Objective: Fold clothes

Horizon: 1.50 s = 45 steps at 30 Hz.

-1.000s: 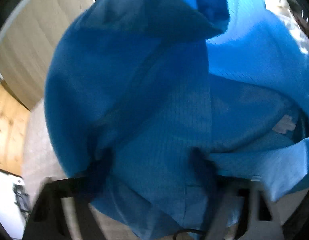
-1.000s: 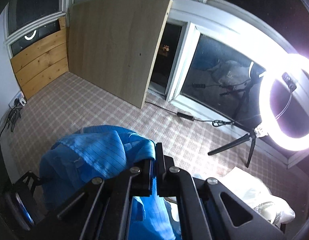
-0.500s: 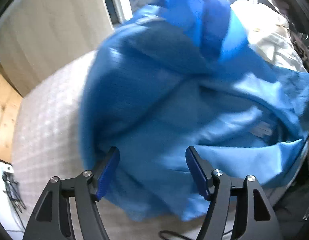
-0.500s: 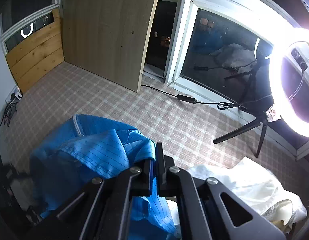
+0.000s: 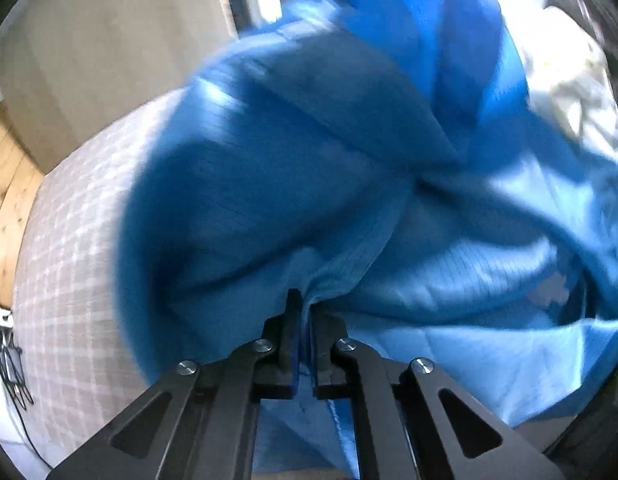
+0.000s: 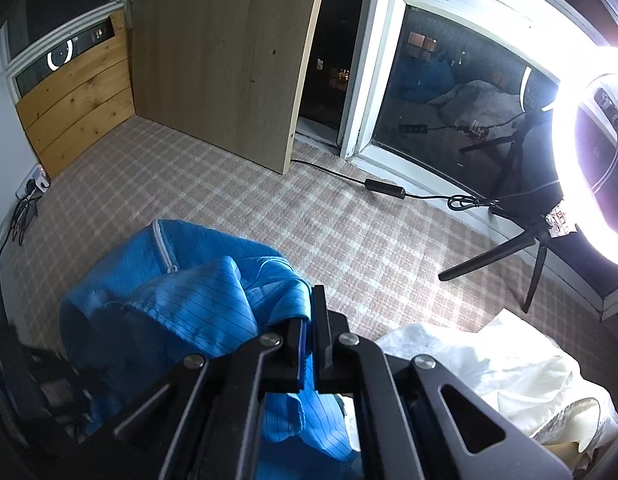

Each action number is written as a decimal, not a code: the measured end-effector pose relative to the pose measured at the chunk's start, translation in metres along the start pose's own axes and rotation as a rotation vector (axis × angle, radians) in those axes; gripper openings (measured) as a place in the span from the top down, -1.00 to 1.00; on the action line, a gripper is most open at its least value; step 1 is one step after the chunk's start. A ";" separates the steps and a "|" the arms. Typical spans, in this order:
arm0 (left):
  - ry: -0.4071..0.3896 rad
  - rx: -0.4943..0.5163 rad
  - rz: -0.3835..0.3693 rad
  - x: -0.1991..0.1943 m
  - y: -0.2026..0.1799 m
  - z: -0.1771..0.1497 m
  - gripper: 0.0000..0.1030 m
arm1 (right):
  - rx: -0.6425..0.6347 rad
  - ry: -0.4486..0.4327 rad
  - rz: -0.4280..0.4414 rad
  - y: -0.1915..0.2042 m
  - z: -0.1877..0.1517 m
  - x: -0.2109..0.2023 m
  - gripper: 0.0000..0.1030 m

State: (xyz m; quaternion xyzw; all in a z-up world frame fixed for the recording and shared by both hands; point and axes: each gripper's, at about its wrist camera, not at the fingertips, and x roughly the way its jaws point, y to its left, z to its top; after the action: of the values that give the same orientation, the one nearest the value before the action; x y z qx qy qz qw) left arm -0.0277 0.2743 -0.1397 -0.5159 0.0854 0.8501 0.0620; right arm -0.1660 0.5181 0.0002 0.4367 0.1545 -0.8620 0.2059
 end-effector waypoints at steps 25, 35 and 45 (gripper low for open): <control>-0.058 -0.256 0.112 -0.048 0.128 -0.032 0.96 | -0.071 0.108 0.092 0.018 -0.082 0.024 0.12; -0.024 -0.236 0.098 -0.034 0.150 -0.026 0.96 | -0.390 0.069 -0.082 0.033 -0.128 0.005 -0.07; 0.005 -0.220 0.104 -0.028 0.164 -0.024 0.96 | -0.626 0.097 -0.186 0.034 -0.110 0.055 -0.08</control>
State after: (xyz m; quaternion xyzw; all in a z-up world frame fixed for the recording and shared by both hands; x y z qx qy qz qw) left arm -0.0254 0.1081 -0.1125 -0.5165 0.0186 0.8552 -0.0394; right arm -0.1027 0.5252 -0.1105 0.3767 0.4605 -0.7661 0.2430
